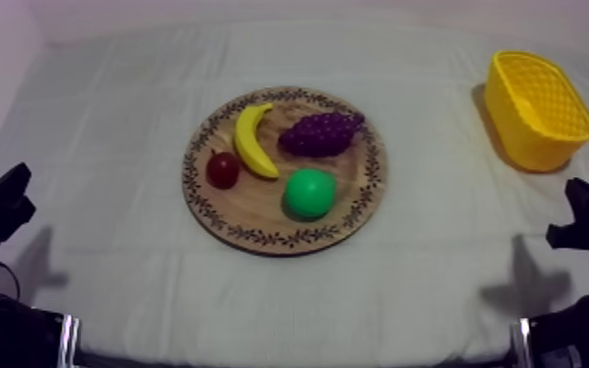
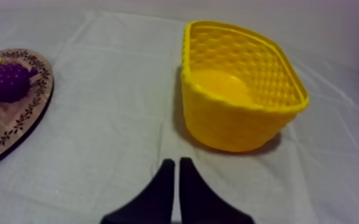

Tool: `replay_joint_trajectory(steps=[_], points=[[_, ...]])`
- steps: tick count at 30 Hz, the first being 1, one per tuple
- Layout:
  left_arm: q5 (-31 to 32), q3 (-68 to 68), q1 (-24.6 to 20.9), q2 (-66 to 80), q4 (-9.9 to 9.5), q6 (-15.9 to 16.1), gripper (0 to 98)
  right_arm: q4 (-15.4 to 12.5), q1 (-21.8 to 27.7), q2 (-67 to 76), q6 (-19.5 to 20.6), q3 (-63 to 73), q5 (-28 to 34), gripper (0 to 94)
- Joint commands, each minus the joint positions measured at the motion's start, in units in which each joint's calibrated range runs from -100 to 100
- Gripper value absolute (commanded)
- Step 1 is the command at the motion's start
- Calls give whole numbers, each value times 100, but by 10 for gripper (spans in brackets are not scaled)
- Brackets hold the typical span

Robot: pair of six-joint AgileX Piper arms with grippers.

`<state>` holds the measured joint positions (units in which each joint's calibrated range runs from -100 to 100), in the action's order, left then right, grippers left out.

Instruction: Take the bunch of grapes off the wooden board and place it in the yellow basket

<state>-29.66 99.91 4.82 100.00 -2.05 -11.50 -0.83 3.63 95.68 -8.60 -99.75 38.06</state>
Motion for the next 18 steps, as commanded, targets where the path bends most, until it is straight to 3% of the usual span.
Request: replay_joint_trajectory(steps=[1, 18], points=[[0, -2, 0, 0, -2, 0, 1, 2, -24, 0, -21, -2, 0, 4], [0, -2, 0, 0, -2, 0, 1, 202, -151, -188, -56, 182, 55, 4]])
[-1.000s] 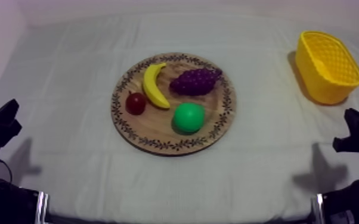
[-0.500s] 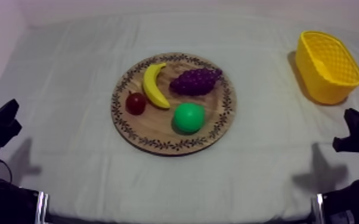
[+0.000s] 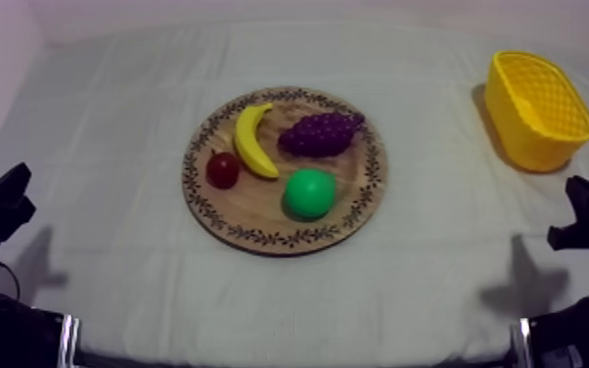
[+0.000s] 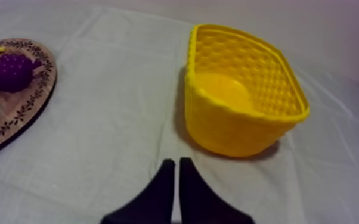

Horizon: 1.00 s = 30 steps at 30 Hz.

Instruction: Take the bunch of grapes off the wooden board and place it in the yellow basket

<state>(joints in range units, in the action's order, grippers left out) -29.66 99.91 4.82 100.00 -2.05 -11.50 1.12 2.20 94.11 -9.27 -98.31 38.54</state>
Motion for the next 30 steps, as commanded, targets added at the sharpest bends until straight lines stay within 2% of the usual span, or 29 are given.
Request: replay_joint_trajectory(steps=[1, 12, 30], points=[[0, -2, 0, 0, -2, 0, 1, 37, -26, -87, 29, 93, 12, 4], [0, -2, 0, 0, -2, 0, 1, 433, -322, -1269, 285, 1439, 264, 4], [0, -2, 0, 0, -2, 0, 1, 794, -1240, -3578, 334, 4292, 1682, 4]])
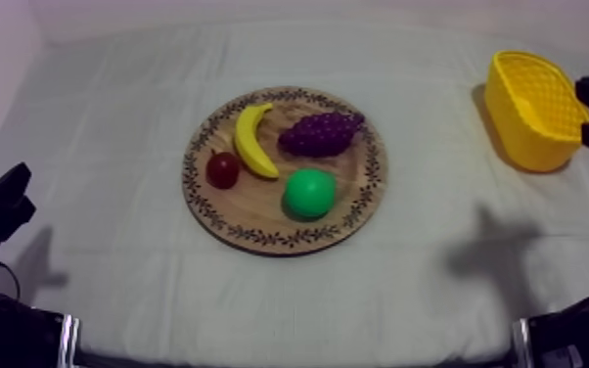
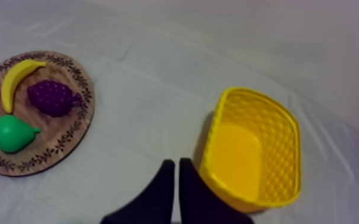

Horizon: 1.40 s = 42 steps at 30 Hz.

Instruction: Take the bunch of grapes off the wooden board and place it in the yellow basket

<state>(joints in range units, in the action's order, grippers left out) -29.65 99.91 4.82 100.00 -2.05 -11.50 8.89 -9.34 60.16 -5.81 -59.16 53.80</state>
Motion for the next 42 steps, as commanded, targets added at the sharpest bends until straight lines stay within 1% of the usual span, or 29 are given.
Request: replay_joint_trajectory(steps=[1, 4, 8, 20, 23, 28, 36, 39, 42], points=[[-2, -2, 0, 0, -2, 0, 1, 27, -145, -283, -22, 533, 265, 4], [-2, -2, 0, 0, -2, 0, 1, 50, -303, -579, -53, 948, 519, 4], [-2, -2, 0, 0, -2, 0, 1, 111, -512, -999, -111, 1384, 712, 4], [-2, -2, 0, 0, -2, 0, 1, 467, -1200, -2638, -318, 2568, 1094, 5], [-2, -2, 0, 0, -2, 0, 1, 520, -1324, -3109, -365, 2937, 1151, 5], [-2, -2, 0, 0, -2, 0, 1, 565, -1426, -3916, -460, 3553, 1197, 5], [-2, -2, 0, 0, -2, 0, 1, 651, -1445, -5049, -743, 4325, 1172, 5], [-2, -2, 0, 0, -2, 0, 1, 632, -1455, -5405, -871, 4645, 1248, 5], [-2, -2, 0, 0, -2, 0, 1, 562, -1477, -5727, -1041, 5060, 1452, 5]])
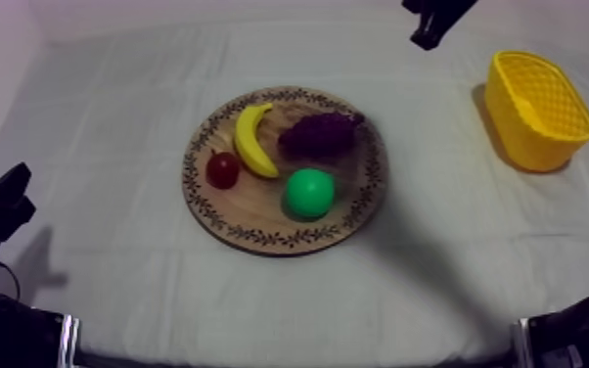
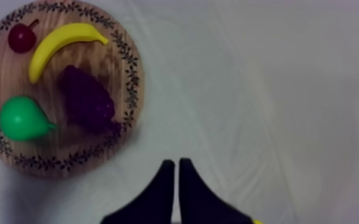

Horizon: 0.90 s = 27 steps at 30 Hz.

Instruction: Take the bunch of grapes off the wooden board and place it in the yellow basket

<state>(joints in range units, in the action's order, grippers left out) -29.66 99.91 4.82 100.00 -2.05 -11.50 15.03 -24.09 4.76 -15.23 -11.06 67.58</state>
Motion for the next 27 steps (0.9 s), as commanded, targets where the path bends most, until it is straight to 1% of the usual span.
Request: replay_joint_trajectory(steps=[1, 5, 9, 22, 27], points=[[0, -2, 0, 0, -2, 0, 1, -90, -10, -292, -170, 412, 173, 5], [0, -2, 0, 0, -2, 0, 1, -242, -64, -683, -431, 1030, 605, 6], [0, -2, 0, 0, -2, 0, 1, -350, -141, -1022, -606, 1504, 987, 6], [0, -2, 0, 0, -2, 0, 1, -676, -320, -2013, -918, 2709, 2234, 6], [0, -2, 0, 0, -2, 0, 1, -740, -339, -2416, -946, 3128, 2604, 6]])
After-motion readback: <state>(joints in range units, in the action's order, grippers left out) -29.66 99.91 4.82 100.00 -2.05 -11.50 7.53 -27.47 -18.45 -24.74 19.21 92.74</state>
